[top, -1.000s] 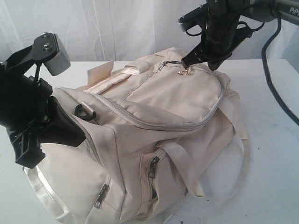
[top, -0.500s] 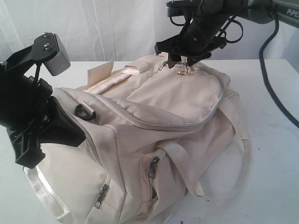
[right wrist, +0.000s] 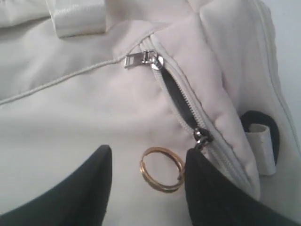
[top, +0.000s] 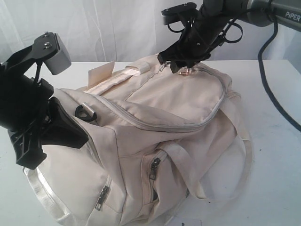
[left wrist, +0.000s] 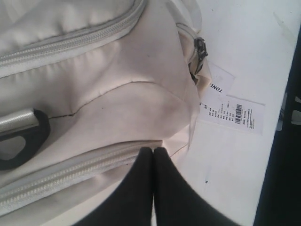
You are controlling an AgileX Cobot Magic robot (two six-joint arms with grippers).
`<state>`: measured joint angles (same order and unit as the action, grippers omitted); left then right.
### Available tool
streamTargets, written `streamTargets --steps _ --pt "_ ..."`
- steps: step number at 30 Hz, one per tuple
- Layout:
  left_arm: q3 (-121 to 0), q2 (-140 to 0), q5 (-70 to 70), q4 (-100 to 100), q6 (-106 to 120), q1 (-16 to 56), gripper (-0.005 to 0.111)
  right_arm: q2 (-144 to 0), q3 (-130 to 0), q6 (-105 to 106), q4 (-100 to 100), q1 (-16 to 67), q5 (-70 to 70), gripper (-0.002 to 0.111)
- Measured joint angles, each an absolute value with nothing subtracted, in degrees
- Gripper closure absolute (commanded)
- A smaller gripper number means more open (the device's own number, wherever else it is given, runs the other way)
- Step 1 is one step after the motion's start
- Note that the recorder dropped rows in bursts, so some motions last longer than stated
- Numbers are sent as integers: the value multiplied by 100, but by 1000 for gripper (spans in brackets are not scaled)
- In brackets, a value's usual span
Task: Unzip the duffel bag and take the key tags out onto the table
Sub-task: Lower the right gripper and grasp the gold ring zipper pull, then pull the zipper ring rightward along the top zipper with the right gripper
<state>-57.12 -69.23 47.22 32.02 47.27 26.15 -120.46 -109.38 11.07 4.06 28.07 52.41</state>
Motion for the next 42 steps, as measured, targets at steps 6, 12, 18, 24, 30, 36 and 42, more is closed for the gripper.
streamTargets --steps 6,12,18,24,30,36,42 --pt "-5712 -6923 4732 3214 4727 2615 107 -12046 -10938 2314 406 2807 5287 64" --pt "-5712 -6923 4732 3214 4727 2615 107 -12046 -10927 2772 406 2807 5377 64" --pt "-5712 -6923 4732 3214 4727 2615 107 -12148 -10877 2808 338 2807 5280 88" --pt "-5712 -6923 4732 3214 4727 2615 107 -12148 -10877 2333 -406 2807 5216 108" --pt "-5712 -6923 4732 3214 4727 2615 107 -11969 -10877 1439 -1368 2807 5227 108" --pt "-5712 -6923 4744 3214 4727 2615 107 -11866 -10877 1342 -1443 2807 5537 108" --pt "-5712 -6923 4756 3214 4727 2615 107 -11864 -10877 1055 -1839 2807 5802 108"
